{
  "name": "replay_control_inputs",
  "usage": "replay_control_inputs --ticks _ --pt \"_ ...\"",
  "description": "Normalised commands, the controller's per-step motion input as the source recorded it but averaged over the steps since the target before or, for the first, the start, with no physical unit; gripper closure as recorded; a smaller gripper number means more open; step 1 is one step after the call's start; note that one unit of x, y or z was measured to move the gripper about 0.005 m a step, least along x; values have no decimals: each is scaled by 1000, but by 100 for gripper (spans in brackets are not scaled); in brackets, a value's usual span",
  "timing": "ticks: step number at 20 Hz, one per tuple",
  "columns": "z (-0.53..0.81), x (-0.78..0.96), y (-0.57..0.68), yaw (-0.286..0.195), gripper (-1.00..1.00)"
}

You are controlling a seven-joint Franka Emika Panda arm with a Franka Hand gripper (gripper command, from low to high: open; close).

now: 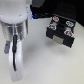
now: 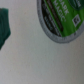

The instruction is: Open the kcup holder, insert the kcup into the holder, and close the kcup holder

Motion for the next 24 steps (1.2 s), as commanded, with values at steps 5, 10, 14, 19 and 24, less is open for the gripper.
replay_control_inputs --ticks 5,10,14,19,24 --pt "-77 -9 -139 -83 -100" --pt "-99 12 -180 -83 -100" --pt "-85 13 -151 -71 -100" --pt "-35 -329 83 1 -100" --pt "-116 -449 77 0 -100"
